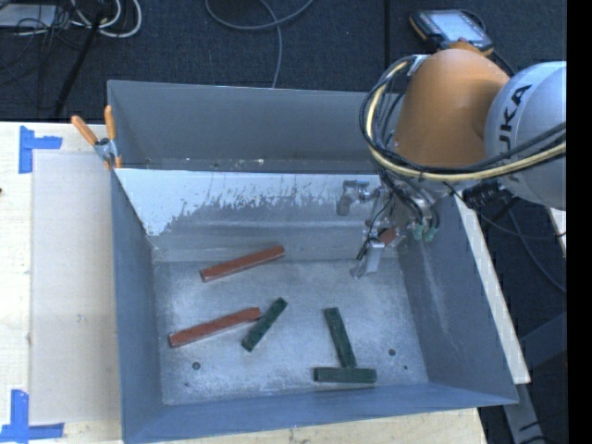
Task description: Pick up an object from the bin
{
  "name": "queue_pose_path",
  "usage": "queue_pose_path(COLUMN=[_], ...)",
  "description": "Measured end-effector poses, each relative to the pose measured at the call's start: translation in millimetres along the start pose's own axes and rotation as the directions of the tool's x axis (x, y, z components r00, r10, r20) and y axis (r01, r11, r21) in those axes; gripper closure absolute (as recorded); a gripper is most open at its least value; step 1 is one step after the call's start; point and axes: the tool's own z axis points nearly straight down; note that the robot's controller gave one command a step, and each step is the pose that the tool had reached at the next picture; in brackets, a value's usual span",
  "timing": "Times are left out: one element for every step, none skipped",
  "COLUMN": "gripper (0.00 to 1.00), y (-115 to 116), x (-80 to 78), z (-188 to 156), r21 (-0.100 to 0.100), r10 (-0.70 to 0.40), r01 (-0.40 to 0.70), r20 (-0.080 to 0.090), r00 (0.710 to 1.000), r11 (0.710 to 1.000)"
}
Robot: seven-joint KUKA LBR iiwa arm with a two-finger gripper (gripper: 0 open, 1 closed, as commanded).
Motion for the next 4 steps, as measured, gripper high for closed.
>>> queue_pose_path(gripper=[0.00,0.00,0.00,0.00], y=[0,17,41,58], x=[0.0,15.0,53.3,38.4], z=[0,27,64,87], r21=[0.000,0.003,-0.001,0.000], r10=[0.000,-0.071,-0.098,-0.085], r01=[0.000,0.071,0.098,0.085], r20=[0.000,0.009,-0.004,0.001], r00=[1.000,0.997,0.995,0.996], r11=[1.000,0.997,0.995,0.996])
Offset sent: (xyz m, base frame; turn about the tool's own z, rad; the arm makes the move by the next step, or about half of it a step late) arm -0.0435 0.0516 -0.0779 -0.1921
